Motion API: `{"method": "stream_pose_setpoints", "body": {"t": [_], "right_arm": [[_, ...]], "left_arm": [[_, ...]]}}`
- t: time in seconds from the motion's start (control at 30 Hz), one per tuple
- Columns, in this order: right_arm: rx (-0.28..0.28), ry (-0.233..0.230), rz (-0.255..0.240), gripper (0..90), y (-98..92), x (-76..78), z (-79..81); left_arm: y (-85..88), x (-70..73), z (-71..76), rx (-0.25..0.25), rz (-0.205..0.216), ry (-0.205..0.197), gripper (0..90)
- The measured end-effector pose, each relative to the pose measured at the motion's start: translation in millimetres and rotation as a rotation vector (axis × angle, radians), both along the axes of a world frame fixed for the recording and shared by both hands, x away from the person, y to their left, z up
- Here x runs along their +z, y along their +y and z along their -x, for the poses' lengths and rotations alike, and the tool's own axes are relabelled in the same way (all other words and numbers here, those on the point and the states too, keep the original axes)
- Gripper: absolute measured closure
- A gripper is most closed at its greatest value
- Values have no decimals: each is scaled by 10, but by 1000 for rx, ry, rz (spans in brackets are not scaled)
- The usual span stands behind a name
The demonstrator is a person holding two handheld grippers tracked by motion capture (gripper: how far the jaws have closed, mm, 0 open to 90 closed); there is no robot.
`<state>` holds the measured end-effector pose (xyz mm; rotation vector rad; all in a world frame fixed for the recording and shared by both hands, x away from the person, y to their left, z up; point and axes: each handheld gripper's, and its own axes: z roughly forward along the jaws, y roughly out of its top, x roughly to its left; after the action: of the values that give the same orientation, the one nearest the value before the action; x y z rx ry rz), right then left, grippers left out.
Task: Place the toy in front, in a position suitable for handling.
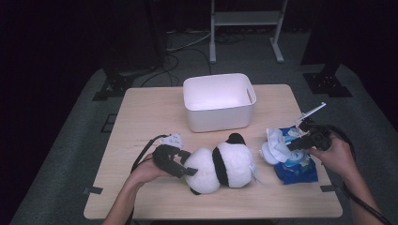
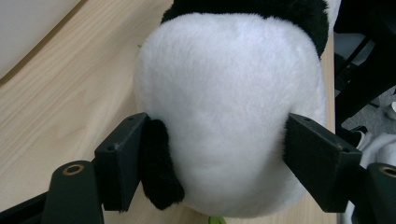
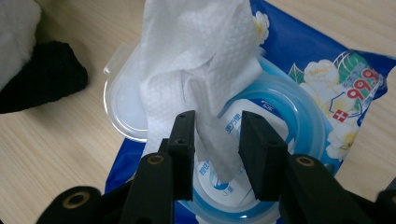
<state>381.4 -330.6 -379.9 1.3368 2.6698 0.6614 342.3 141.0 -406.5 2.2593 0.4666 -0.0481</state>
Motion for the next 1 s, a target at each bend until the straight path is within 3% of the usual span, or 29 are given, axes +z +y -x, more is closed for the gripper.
{"method": "stream_pose_setpoints", "body": {"t": [0.1,0.3,0.67,1.0], "right_arm": [[12,-11,4,640,33,39,16],[52,-45,-34,631,127,181,89],[233,-91,-133,624,619,360,234],[388,-81,-185,611,1097,375,331]], "left_arm": [[-1,2,-2,0,1,0,240],[3,7,-9,2,0,-3,238],[6,18,-6,7,0,-10,239],[8,30,-1,26,3,-24,240]]}}
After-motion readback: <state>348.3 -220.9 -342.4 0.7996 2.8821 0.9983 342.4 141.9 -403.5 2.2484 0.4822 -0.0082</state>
